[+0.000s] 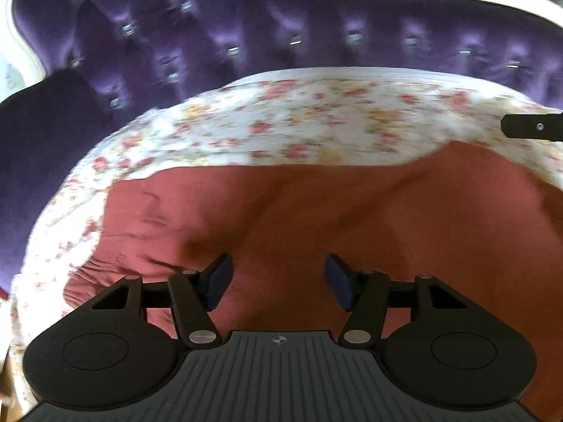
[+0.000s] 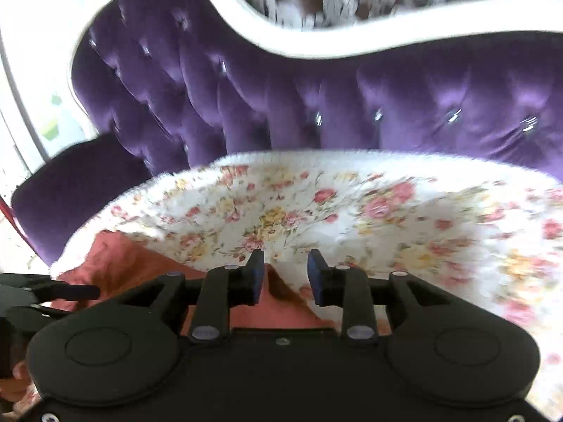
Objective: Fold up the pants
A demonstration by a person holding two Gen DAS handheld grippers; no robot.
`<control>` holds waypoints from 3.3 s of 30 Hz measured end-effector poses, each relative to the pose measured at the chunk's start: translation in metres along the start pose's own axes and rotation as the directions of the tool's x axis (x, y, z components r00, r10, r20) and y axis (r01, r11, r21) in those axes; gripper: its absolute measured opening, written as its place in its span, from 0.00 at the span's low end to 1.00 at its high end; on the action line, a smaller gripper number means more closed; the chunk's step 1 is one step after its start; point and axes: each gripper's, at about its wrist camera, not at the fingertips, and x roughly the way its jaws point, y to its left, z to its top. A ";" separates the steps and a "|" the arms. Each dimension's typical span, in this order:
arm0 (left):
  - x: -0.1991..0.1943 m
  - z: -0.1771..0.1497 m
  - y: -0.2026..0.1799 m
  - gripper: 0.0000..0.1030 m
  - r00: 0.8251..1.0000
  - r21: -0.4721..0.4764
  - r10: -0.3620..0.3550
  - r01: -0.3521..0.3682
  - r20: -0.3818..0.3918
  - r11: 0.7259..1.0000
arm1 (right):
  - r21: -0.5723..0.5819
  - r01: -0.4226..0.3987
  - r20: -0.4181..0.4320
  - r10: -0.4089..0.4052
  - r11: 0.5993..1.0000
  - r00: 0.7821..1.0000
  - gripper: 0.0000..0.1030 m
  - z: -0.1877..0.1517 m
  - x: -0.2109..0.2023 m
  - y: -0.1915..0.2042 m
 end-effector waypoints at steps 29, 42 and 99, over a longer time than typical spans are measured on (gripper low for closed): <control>-0.100 -0.065 -0.156 0.52 0.970 0.121 -0.240 0.242 -0.029 0.963 | 0.434 0.539 -0.002 -0.597 0.722 0.802 0.53 -0.176 -0.342 -0.139; -0.078 -0.075 -0.215 0.56 0.964 0.170 -0.246 0.261 -0.104 0.950 | 0.670 0.467 -0.113 -0.542 0.577 0.833 0.54 -0.212 -0.365 -0.215; -0.070 -0.018 -0.322 0.54 0.956 0.305 -0.279 0.294 -0.093 0.906 | 0.625 0.137 0.135 -0.279 0.768 0.951 0.17 -0.148 -0.363 -0.198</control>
